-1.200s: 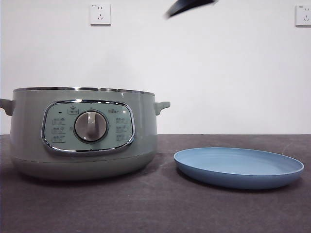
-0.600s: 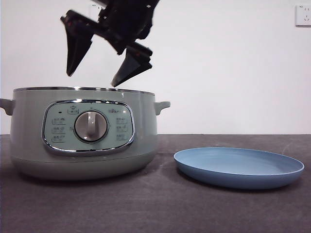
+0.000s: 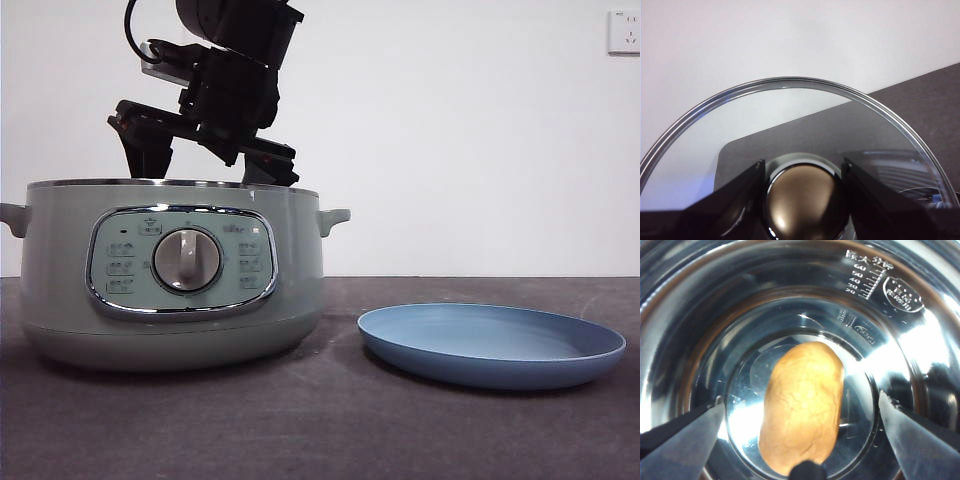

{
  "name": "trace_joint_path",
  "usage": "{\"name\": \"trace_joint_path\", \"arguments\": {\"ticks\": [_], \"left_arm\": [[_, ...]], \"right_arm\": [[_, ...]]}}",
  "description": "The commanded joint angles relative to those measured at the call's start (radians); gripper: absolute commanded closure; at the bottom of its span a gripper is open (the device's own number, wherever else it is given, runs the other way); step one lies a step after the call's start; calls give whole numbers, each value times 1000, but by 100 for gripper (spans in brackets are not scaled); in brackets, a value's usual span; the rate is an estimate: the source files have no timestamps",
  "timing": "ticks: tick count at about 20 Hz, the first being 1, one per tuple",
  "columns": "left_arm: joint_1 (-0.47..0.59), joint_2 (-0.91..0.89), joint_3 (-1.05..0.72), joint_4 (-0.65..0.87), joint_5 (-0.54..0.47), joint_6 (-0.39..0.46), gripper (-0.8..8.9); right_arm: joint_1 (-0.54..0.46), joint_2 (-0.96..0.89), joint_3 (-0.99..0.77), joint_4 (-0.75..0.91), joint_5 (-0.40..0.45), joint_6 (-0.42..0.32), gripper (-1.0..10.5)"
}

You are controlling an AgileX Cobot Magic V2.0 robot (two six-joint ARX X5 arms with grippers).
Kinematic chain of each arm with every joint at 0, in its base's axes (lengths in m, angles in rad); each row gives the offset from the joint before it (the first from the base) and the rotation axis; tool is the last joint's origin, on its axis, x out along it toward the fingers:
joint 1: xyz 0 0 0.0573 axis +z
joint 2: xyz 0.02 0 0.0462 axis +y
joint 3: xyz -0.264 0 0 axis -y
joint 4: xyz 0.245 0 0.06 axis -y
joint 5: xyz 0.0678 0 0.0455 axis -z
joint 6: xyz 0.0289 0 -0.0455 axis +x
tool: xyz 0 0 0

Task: Take the potato out from the steamer,put the potato on the plate,close the lid

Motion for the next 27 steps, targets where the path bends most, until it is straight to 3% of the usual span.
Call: {"name": "trace_joint_path", "arguments": {"ticks": [1,5,7,9,15,20,23,27], "left_arm": [[1,-12,14,29,-7,16,821],[1,-12,14,11,-6,16,821],[1,-12,14,10,-5,16,821],[1,-12,14,7,-5,16,821],[1,-12,14,6,-4,16,821],[1,-12,14,9,0,16,821],[1,-12,14,11,134,16,821],[1,-12,14,15,296,16,821]], "right_arm": [[7,27,5,-4,-1,0,337],[8,53,5,-22,-23,0,405],[10,56,5,-22,-24,-4,620],[22,56,5,-15,-21,-40,971],[19,-24,73,-78,6,-38,956],[-73,-303,103,-258,91,-38,956],[-187,-441,103,-416,134,-14,956],[-313,-520,103,-422,134,23,956]]}}
